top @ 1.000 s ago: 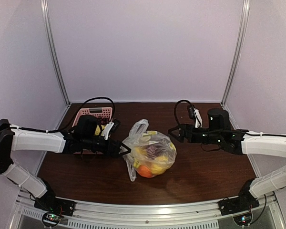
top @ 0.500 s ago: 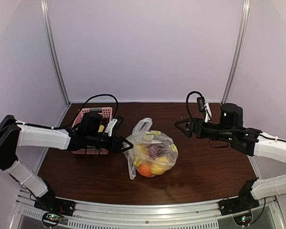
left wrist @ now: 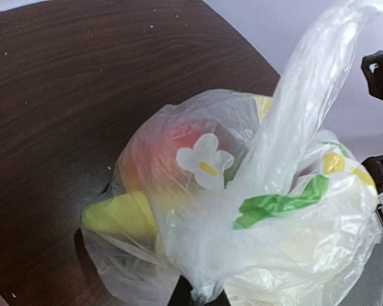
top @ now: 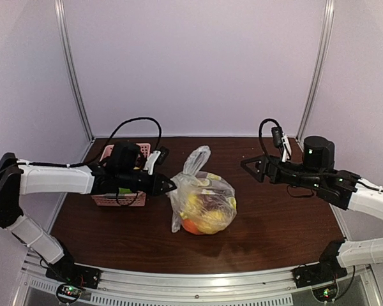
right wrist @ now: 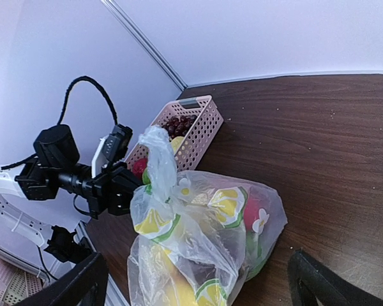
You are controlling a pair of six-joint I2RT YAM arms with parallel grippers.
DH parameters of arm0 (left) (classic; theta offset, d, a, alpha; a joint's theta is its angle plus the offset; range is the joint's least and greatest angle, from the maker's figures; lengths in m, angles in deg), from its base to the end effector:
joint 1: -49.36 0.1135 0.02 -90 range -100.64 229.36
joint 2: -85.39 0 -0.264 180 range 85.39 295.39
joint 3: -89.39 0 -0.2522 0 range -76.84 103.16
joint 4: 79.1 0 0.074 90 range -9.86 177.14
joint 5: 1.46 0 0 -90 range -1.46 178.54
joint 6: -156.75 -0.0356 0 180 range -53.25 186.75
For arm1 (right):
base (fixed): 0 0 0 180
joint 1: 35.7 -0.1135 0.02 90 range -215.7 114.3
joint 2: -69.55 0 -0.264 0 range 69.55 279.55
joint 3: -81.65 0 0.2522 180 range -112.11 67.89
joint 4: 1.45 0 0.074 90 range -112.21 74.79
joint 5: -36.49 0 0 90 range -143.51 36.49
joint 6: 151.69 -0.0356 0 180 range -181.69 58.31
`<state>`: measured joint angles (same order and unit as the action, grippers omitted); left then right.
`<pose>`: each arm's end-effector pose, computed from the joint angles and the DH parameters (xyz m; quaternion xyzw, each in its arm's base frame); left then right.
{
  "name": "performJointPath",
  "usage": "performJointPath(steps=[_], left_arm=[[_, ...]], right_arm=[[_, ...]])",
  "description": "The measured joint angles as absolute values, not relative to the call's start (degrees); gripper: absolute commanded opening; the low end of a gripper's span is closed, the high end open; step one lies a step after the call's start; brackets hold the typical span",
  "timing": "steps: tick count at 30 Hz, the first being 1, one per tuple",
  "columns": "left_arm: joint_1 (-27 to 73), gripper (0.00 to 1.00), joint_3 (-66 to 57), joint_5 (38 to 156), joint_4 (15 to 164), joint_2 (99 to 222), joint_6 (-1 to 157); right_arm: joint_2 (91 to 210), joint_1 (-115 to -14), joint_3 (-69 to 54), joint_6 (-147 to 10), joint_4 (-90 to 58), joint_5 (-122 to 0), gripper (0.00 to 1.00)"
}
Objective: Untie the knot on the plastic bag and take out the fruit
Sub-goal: Pick up the takeout bag from the center of the board, then place the takeout bag at the center of the board.
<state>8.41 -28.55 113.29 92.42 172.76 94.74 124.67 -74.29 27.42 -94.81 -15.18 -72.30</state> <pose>0.2351 -0.2238 0.2103 0.1975 0.8447 -0.4163 0.2724 0.1690 0.1496 0.2990 -0.1369 0.7751 0.4580 0.4132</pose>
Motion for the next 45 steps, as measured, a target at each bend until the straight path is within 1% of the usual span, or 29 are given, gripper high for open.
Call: performJointPath(steps=[2, 6, 11, 20, 26, 29, 35, 37, 40, 43, 45], left_arm=[[6.9, 0.0, -25.9, 112.6, 89.0, 170.3, 94.7], [2.2, 0.0, -16.9, 111.0, 82.5, 165.3, 94.5], [-3.2, 0.0, -10.1, 107.1, 78.7, 162.9, 95.4], [-5.6, 0.0, -9.8, 93.8, 66.9, 165.2, 103.3], [-8.9, 0.0, -9.8, 85.6, 62.4, 166.4, 109.5], [-10.1, 0.0, -9.8, 82.7, 62.2, 167.2, 113.2], [-10.4, 0.01, -9.8, 81.2, 62.2, 168.8, 116.1], [-10.4, 0.11, -9.8, 81.1, 62.2, 169.6, 116.4], [-10.4, 0.36, -9.8, 81.1, 62.3, 169.9, 116.3], [-10.4, 0.57, -9.8, 81.4, 62.7, 169.5, 115.4], [-10.2, 0.66, -9.8, 82.1, 62.7, 168.6, 114.7]], right_arm=[[123.9, -74.3, 26.3, -94.4, -17.5, -71.0, 0.99], [122.5, -74.3, 23.2, -92.8, -21.7, -67.7, 0.99], [121.7, -74.3, 20.9, -90.9, -25.2, -64.4, 0.99], [121.7, -74.3, 20.9, -89.9, -28.3, -63.4, 0.99], [121.7, -74.3, 21.5, -90.0, -28.4, -63.4, 0.99], [121.9, -74.3, 22.1, -90.2, -28.2, -63.5, 0.99], [122.9, -74.3, 23.3, -90.5, -27.5, -63.5, 0.99], [123.1, -74.3, 23.3, -90.5, -27.4, -63.6, 0.99], [123.1, -74.3, 23.3, -90.5, -27.4, -63.7, 0.99], [123.1, -74.3, 23.3, -90.5, -27.4, -63.9, 0.99], [123.1, -74.5, 23.3, -90.4, -27.4, -64.0, 0.99]])
